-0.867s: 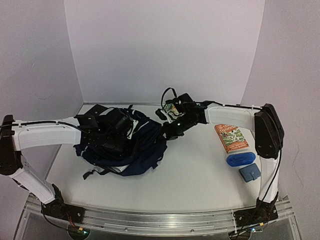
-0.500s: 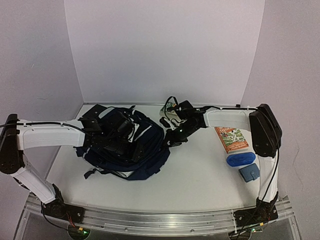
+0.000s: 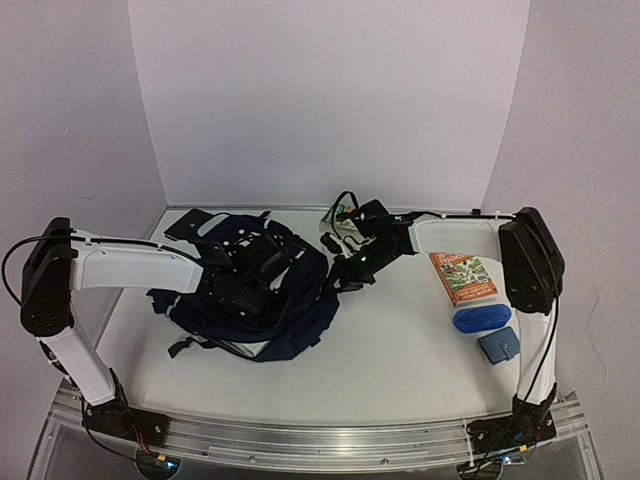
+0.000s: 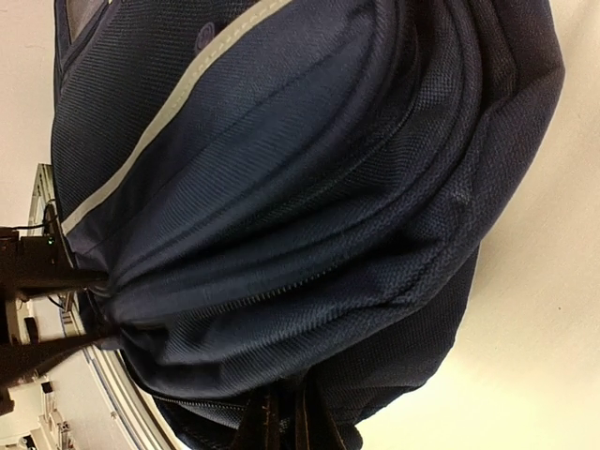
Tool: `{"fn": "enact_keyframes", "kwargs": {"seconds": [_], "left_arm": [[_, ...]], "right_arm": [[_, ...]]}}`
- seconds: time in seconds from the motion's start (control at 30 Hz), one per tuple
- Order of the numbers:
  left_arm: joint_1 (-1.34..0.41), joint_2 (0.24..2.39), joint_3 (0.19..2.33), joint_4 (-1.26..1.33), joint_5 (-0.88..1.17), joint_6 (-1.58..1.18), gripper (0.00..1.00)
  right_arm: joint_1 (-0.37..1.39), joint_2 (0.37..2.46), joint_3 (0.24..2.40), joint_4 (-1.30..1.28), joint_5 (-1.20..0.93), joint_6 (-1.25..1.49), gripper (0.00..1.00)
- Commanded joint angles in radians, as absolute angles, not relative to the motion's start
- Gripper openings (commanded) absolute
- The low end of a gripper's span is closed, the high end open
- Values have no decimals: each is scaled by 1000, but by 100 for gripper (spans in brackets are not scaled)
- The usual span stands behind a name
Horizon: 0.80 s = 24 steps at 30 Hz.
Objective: Pack the student bag
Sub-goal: Adjust the book in the student bag.
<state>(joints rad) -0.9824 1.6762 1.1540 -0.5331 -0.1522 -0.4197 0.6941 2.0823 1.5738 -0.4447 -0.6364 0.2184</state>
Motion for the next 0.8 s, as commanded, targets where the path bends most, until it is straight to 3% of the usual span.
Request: {"fn": "enact_keyframes", "kwargs": {"seconds": [0.0,0.07,0.37,0.77], "left_arm": [[-977,1619,1190,-572,-206,-421,7],[-977,1559,1200,-577,-192,-415,0],[-988,1385,1238,-555,-4,-396,0],[-1139,1542,1274,-331,254,-450,0]], "right_arm": [[698,1986,1575,-391,-677,206,0],[699,1993,1564,-391,-656,198,0],[701,2045,1504,-397,-611,190,0],[538,1965,1420,-432,-604,151,0]]}}
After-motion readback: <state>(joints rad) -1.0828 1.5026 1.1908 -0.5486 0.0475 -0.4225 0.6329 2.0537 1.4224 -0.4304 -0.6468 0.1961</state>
